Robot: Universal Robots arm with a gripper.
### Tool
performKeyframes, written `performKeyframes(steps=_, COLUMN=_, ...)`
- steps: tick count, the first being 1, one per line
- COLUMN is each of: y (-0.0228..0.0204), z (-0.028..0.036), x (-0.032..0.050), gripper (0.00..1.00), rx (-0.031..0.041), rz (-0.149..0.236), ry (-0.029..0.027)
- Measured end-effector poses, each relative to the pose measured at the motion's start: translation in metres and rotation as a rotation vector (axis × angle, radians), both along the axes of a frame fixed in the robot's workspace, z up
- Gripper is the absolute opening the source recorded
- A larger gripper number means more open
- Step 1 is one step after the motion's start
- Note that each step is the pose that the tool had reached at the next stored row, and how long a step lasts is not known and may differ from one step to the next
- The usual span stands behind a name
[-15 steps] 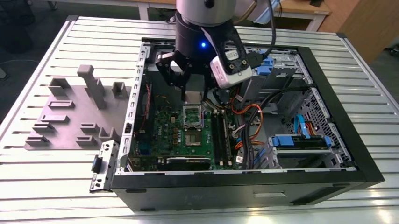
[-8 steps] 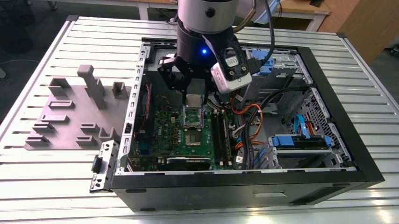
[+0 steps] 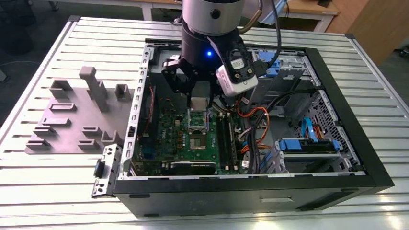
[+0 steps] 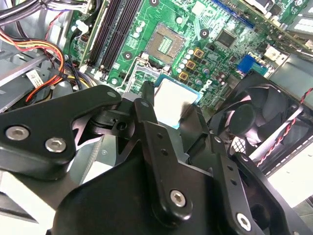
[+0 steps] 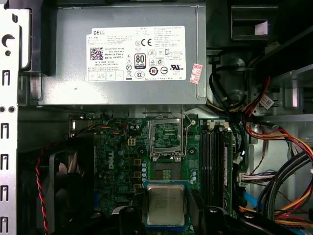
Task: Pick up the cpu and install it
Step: 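Place the cpu into insertion slot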
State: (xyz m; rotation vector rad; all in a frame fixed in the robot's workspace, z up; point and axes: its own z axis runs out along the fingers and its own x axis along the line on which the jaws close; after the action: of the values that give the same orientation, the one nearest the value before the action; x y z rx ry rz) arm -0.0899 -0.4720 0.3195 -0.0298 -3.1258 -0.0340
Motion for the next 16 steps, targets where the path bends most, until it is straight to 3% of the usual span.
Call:
performKeyframes(steps=9, y=0.0000, z=-0.0006, x=0.0000, gripper=0.45, rx=0.0001, rz=0.000, ry=0.0000)
performKeyframes(steps=16, y=0.0000, z=-0.0092, x=0.0000, gripper=0.45, rx=0.0000, rz=0.000, ry=0.0000)
